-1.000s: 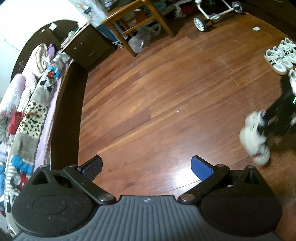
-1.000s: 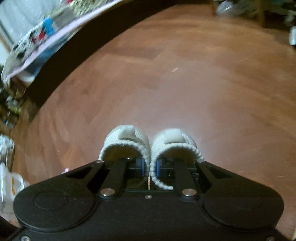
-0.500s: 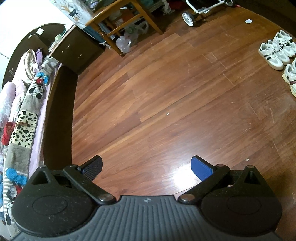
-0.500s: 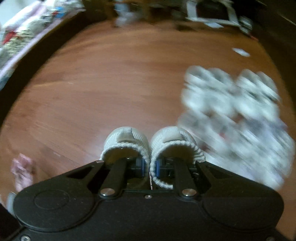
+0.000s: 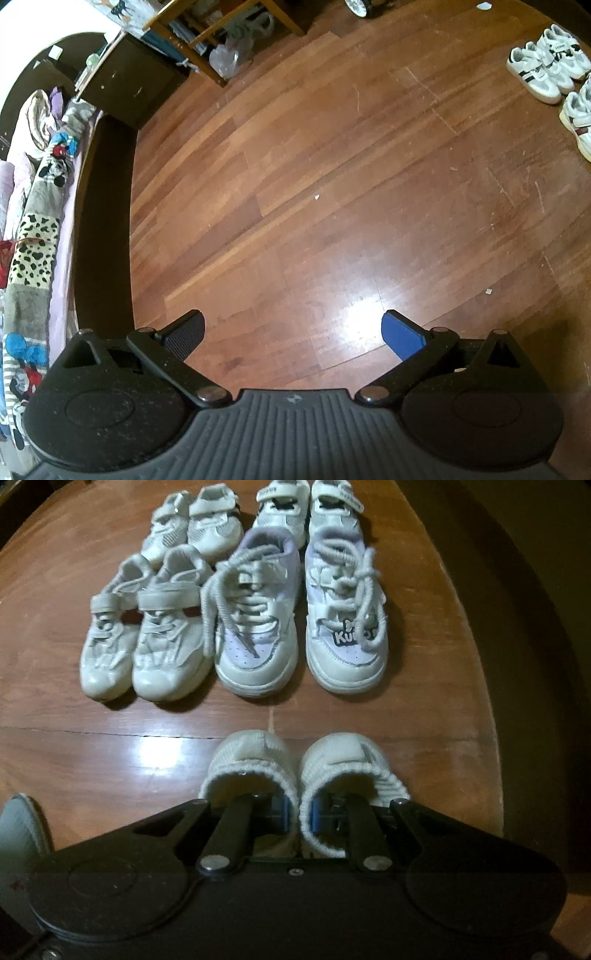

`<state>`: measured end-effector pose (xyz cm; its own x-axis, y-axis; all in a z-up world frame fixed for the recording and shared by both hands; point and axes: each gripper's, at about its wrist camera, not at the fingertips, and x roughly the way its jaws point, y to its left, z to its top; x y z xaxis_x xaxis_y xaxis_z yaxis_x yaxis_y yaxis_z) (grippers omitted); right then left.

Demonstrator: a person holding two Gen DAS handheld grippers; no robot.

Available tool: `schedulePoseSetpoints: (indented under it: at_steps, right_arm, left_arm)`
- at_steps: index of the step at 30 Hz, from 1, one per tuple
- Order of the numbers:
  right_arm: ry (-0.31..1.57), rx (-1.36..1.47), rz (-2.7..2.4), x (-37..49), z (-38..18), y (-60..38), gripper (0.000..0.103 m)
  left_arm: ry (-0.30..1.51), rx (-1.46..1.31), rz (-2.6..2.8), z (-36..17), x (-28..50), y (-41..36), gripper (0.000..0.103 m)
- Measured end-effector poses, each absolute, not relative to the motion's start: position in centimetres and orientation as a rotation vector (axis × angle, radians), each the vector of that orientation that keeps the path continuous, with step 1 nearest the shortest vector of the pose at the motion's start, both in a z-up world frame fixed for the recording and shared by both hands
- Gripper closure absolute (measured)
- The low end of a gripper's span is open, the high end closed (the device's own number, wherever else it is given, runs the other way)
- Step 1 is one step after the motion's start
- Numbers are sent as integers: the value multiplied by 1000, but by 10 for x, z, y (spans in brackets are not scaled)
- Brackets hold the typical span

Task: Organize scattered shoes
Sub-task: 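Carry the knit booties with the right tool in front of the group and release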

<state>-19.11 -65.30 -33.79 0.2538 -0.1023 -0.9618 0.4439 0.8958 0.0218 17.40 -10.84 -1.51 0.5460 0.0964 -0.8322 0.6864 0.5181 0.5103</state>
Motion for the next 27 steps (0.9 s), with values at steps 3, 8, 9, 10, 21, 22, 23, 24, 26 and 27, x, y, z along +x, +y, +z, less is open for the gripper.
schedulePoseSetpoints:
  at_steps: [3,8,9,10,21,22,23,24,26,27]
  right_arm:
    - [1288,320,-368,-173,-347,-660,92]
    - [1321,327,-386,-155,-359,-671,92]
    - [1325,328,-385,-154,-360,-673,92]
    - [1330,328,-385,-152,-361,-674,92]
    - [1333,375,-405,-154,-356,-686,76]
    - [1334,379,-410,-156,-354,-687,76]
    - [1335,384,-416,-158,-351,-687,73]
    - [1336,389,-421,-159,-349,-688,70]
    - [1326,401,-427,-165,-340,-689,62]
    - [1310,407,-423,-170,-333,-688,61]
  left_arm:
    - [961,991,-430,-20,173,-112,1]
    - [976,1000,-439,-27,173,-119,1]
    - [980,1003,-442,-30,172,-122,0]
    - [982,1004,-444,-31,172,-124,0]
    - [983,1011,-453,-33,169,-128,1]
    - [980,1008,-453,-32,169,-127,0]
    - [975,1005,-453,-29,168,-126,0]
    - [970,1001,-453,-27,167,-125,0]
    - [958,992,-450,-24,164,-123,0]
    - [953,988,-447,-21,163,-121,1]
